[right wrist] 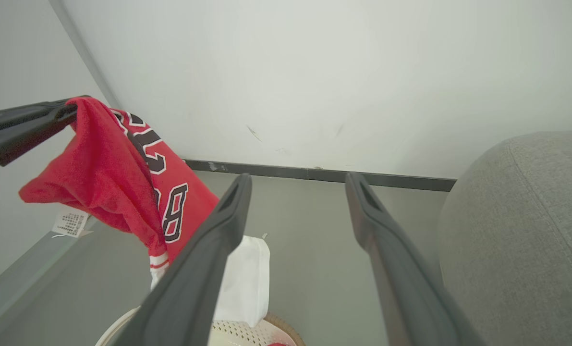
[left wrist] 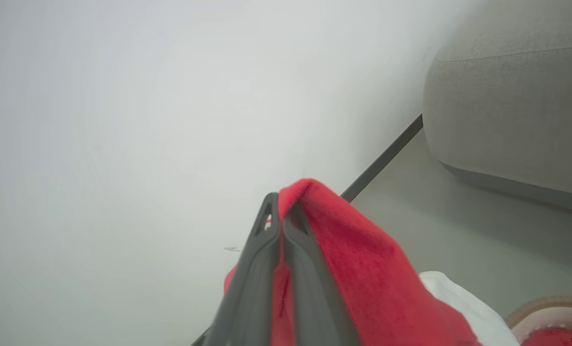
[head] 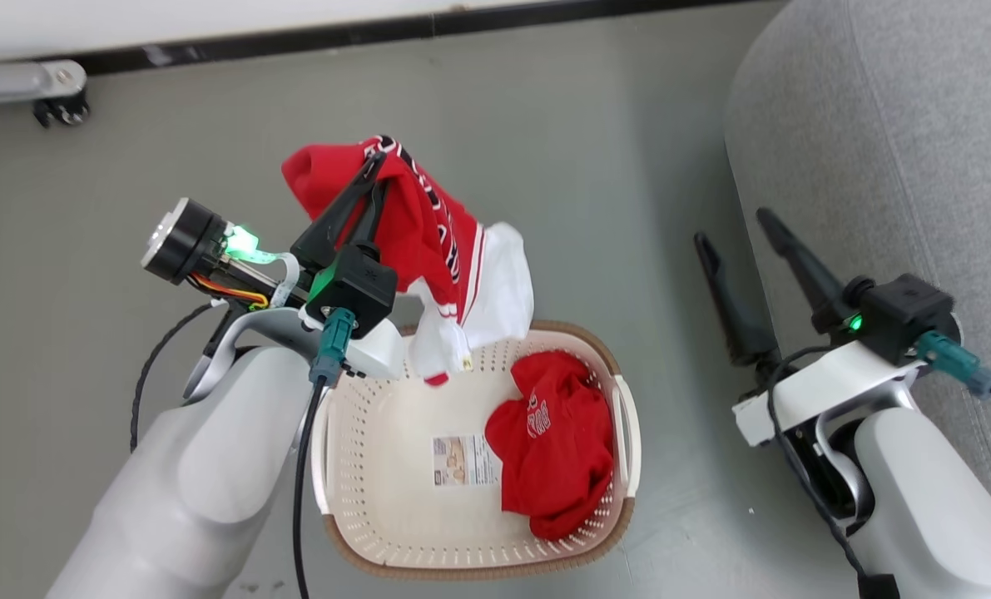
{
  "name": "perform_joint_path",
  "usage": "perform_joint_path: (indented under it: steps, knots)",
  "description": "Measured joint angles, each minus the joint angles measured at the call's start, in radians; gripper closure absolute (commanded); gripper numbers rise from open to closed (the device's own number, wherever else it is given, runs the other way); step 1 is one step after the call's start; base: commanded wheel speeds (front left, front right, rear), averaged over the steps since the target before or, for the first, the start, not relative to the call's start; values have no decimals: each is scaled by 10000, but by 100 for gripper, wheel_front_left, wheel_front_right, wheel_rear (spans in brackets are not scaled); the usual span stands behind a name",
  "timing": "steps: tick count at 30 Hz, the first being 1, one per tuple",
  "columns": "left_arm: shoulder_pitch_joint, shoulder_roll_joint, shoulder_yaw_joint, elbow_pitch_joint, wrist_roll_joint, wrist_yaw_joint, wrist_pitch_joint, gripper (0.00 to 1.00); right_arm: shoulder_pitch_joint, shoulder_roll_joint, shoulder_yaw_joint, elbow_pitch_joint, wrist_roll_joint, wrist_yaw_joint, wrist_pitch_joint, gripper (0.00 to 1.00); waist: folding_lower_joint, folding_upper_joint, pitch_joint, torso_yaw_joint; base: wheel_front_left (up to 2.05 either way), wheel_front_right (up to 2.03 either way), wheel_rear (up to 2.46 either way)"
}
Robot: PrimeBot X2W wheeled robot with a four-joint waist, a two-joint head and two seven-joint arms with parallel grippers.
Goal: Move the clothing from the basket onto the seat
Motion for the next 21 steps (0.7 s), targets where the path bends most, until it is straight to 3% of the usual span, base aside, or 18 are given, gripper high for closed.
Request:
perform_joint_path:
  steps: [10,21]
  knots:
    - [-6,251,23,-863,-46,-123,-69,100,-34,-706,1538,717,-81,0,0,0,0,0,-1088,260,0,0,0]
    - [-5,209,-100,-1356,-265,-520,-65,100,-477,-934,3333,1244,-23,0,194,0,-1,0,-2273,450,0,0,0]
